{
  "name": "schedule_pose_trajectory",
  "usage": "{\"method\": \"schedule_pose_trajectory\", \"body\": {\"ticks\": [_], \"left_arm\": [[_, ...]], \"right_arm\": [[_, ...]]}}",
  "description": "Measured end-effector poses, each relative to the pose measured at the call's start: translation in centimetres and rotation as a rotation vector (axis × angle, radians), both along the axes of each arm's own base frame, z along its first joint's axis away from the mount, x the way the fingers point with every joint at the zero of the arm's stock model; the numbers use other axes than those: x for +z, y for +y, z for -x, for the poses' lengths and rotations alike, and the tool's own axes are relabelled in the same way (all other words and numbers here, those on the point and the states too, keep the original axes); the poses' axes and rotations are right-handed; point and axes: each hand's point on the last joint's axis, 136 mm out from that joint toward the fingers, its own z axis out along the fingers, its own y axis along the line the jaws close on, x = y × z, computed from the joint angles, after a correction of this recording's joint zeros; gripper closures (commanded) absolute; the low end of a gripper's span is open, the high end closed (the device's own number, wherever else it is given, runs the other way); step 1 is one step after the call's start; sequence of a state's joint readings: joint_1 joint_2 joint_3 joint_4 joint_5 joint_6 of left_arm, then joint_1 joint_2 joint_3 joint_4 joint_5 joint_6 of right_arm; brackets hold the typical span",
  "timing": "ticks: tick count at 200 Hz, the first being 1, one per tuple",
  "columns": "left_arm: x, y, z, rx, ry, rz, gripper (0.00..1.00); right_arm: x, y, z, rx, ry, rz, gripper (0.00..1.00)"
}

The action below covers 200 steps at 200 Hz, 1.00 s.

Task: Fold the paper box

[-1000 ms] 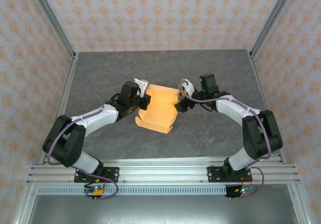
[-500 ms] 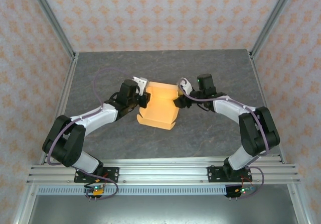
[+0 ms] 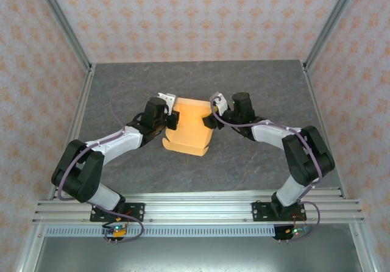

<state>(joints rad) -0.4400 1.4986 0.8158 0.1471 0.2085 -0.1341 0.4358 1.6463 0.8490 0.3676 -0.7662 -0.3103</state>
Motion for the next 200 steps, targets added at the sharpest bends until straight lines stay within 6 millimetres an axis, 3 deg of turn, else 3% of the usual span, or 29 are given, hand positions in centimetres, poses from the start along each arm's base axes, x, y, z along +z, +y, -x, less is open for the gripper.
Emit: {"method": "schedule_pose_trajectory", "body": {"ticks": [42, 79, 118, 170, 200], "left_arm": [[-0.3, -0.3, 0.4, -0.006, 0.004, -0.009, 1.0], [-0.2, -0.2, 0.3, -0.002, -0.001, -0.01, 1.0], [0.3, -0.3, 0.2, -0.004, -0.019, -0.002, 1.0], [0.5, -0.9, 0.4, -0.033, -0.028, 0.021, 1.0], [1.0, -0.9, 0.6, -0.04, -0.039, 0.03, 1.0]], "right_arm": [[1.1, -1.7, 1.3, -0.022, -0.008, -0.05, 0.27], [3.9, -2.9, 3.2, 0.059, -0.068, -0.078, 0.26], [4.0, -2.8, 3.9, 0.105, -0.064, -0.057, 0.27], [3.8, -2.0, 1.5, 0.088, -0.02, -0.068, 0.33], [4.6, -1.6, 1.3, 0.114, -0.03, -0.072, 0.5]]}}
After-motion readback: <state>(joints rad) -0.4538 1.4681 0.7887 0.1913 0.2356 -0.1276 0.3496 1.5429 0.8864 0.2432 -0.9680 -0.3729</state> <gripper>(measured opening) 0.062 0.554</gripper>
